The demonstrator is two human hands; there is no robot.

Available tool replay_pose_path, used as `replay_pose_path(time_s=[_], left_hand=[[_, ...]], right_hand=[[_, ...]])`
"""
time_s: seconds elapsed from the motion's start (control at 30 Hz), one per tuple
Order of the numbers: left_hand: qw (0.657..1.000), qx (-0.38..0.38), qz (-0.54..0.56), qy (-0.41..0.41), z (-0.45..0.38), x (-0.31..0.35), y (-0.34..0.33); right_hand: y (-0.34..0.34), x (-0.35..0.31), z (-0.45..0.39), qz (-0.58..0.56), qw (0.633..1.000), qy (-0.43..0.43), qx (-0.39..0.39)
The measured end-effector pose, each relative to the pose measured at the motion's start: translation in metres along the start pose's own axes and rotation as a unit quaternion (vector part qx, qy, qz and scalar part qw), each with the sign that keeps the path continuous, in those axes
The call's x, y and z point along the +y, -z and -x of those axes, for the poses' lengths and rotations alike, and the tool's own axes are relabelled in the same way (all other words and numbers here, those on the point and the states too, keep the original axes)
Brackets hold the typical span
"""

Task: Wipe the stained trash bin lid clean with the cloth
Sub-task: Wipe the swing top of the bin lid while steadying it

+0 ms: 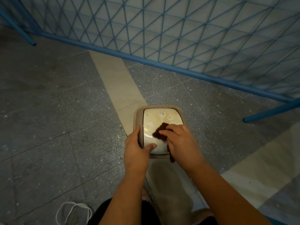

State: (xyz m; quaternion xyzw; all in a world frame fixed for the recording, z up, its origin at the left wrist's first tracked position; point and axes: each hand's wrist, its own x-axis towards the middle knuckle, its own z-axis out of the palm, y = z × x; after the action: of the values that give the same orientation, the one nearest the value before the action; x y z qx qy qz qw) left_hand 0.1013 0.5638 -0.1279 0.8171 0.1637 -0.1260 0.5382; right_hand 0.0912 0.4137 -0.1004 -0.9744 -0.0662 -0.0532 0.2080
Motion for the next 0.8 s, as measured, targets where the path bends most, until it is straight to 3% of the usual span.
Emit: replay_pose_path(time_s=[0.13, 0.2, 0.47, 0.63, 0.8], left_hand=[[1.0, 0.005, -0.015, -0.004, -0.002, 0.0, 0.0], [1.0, 0.007, -0.015, -0.007, -0.002, 0.001, 0.0], [0.999, -0.002, -0.033, -0.017, -0.003, 0.009, 0.006], [0.996, 0.061, -0.07, -0.018, -0.005, 0.017, 0.004], [0.99, 0.027, -0.114, -0.074, 0.013, 0.027, -0.011]], right_hand=[[-0.009, -0.018, -0.01, 0.002, 0.993, 0.107, -0.056], [-0.015, -0.028, -0.022, -0.004, 0.991, 0.112, -0.079], [0.012, 0.038, -0.029, -0.003, 0.989, -0.146, -0.03], [0.014, 0.041, 0.007, -0.042, 0.978, -0.206, -0.013], [0.006, 0.024, 0.042, -0.069, 0.965, -0.251, 0.036]])
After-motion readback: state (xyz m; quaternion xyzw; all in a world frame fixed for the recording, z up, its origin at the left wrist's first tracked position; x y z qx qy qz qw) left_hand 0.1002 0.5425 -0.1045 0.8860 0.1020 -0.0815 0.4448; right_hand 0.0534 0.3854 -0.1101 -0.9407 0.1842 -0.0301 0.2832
